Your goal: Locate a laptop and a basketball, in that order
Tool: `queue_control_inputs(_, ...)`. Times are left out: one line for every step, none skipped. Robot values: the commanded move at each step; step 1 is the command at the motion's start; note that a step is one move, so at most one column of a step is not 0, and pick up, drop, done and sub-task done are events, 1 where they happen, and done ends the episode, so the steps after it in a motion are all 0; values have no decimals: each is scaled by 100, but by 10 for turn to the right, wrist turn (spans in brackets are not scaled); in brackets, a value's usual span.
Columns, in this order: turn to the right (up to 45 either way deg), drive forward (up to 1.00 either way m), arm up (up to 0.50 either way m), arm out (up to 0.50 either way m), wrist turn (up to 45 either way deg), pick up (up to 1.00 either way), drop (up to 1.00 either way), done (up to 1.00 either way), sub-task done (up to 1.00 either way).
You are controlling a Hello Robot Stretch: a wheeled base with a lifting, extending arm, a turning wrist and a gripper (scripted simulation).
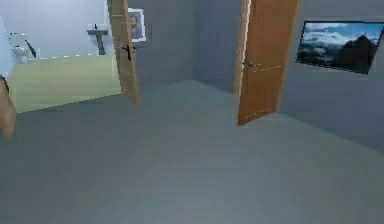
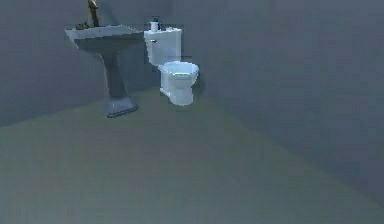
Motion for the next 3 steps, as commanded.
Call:
queue_control_inputs(0,100,0,0,0,0,0,0,0)
queue_control_inputs(30,0,0,0,0,0,0,0,0)
queue_control_inputs(0,100,0,0,0,0,0,0,0)
